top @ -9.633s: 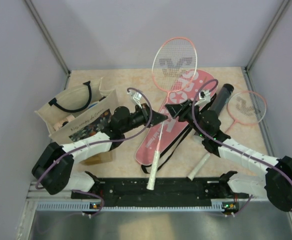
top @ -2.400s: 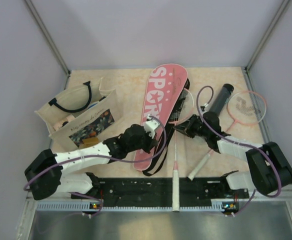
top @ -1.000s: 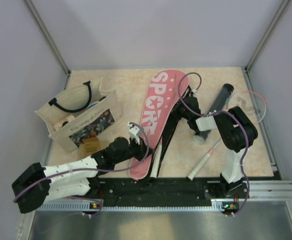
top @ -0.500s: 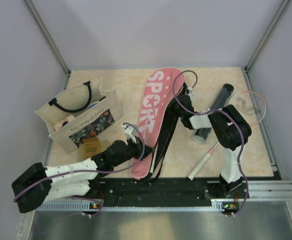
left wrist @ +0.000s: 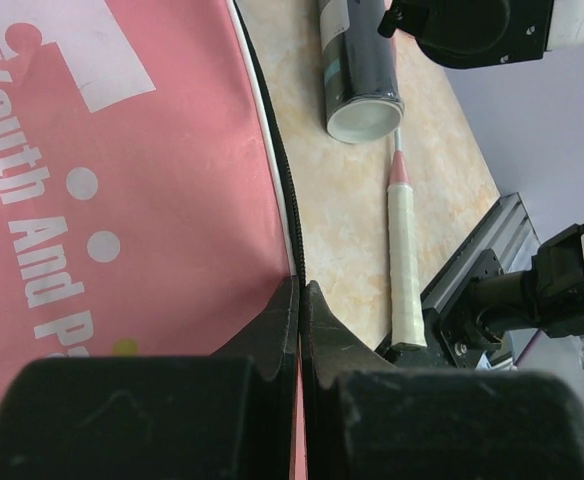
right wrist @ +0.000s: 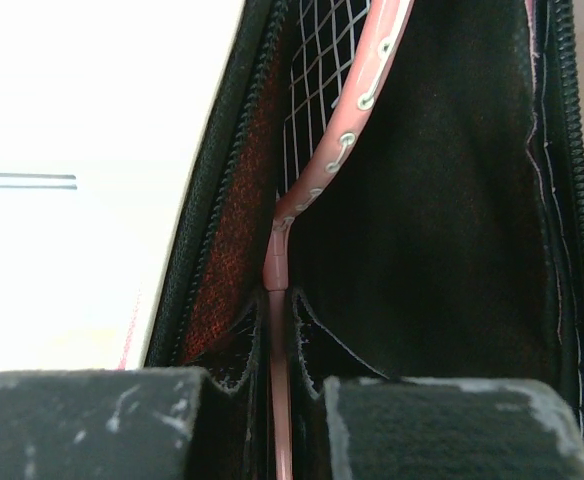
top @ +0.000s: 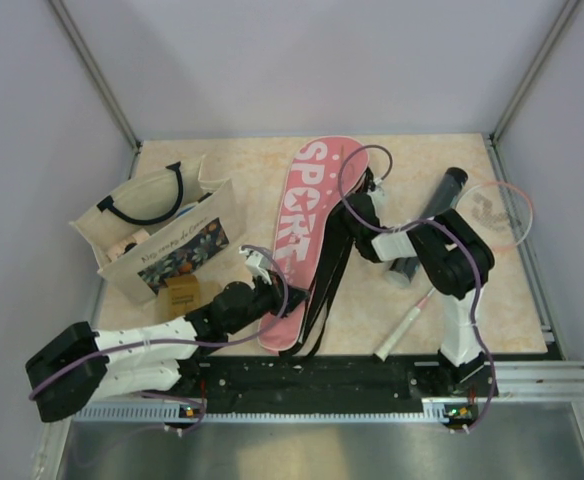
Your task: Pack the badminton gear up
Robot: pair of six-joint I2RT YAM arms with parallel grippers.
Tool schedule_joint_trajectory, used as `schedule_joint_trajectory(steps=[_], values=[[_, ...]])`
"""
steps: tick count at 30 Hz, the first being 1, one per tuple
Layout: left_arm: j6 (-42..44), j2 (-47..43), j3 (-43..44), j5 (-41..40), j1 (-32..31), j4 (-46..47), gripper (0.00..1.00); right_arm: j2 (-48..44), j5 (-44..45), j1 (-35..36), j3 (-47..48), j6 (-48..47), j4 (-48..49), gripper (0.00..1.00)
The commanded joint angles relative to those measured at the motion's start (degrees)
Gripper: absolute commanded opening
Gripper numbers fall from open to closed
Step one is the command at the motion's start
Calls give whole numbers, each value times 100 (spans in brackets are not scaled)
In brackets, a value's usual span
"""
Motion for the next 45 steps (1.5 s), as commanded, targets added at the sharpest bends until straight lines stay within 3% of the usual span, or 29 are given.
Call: schedule_joint_trajectory(steps=[1,6,11,13,19,26,37,45], values=[[-14,117,-42,54,-132,890,0,73,709,83,108,291,620,0],[258,583,81,-87,-141,469,2,108,491,101,318,160,375,0],[408,593,300,-227,-167,-278,27,-6,148,92,293,89,145,1],[495,575,336,-280,-176,-454,33,-58,86,92,231,124,154,8],[505,759,441,-394,-176,-691,30,-278,-37,101,274,-16,-415,35],[338,1075,520,-649,-167,-833,29,-709,-441,92,626,-648,-2208,46],[118,1761,722,-799,-176,-956,28,-1772,-99,-276,749,-535,-4977,50],[311,1568,977,-720,-185,-1192,29,-3159,-206,-830,240,-772,-5242,49]])
